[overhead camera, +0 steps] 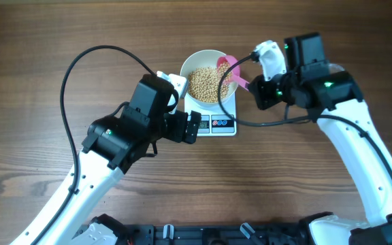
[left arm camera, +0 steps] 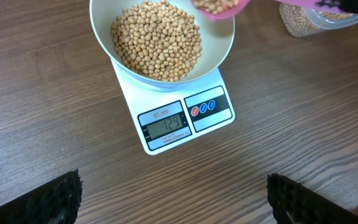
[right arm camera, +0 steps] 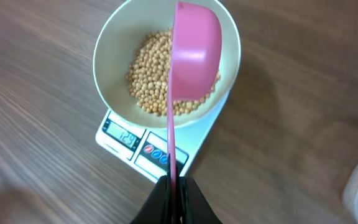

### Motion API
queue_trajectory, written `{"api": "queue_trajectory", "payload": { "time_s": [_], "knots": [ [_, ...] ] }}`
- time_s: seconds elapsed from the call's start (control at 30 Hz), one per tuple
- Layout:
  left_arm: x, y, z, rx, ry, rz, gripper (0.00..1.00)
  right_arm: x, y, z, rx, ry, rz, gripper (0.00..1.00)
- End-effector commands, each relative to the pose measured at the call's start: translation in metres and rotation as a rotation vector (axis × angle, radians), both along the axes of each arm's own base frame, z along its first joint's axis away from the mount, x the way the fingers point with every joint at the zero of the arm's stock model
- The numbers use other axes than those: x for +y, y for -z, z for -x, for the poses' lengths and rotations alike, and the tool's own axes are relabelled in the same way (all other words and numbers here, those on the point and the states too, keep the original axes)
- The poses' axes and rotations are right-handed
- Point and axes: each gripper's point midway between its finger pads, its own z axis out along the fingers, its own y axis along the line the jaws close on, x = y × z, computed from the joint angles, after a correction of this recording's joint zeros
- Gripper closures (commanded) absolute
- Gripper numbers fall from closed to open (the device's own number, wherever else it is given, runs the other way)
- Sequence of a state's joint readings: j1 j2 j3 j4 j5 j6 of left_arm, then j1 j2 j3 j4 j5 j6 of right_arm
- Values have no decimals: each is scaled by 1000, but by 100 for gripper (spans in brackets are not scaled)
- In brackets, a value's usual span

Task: Scoop item into bowl and weigh 150g on scale
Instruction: 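Tip the pink scoop to pour soybeans into the white bowl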

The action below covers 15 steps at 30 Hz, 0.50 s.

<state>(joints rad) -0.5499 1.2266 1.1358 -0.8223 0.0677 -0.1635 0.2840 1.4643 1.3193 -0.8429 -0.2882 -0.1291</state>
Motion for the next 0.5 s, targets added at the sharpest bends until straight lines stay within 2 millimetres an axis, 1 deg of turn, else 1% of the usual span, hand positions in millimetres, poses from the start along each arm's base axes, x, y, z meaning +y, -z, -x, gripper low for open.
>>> {"api": "queue_trajectory", "payload": {
  "time_s": [0.0, 0.1, 0.27, 0.47],
  "knots": [
    [2, -1, 0, -6, -13, -2, 0, 8, -20, -8, -123, -62, 51, 96],
    [2, -1, 0, -6, -13, -2, 0, 14, -24, -9, -172, -110, 79, 96],
    [2, -1, 0, -6, -13, -2, 0, 11, -23, -12, -222, -136, 186, 96],
    [2, -1, 0, -6, -13, -2, 0, 11, -24, -14, -245, -145, 216, 96]
  ]
}}
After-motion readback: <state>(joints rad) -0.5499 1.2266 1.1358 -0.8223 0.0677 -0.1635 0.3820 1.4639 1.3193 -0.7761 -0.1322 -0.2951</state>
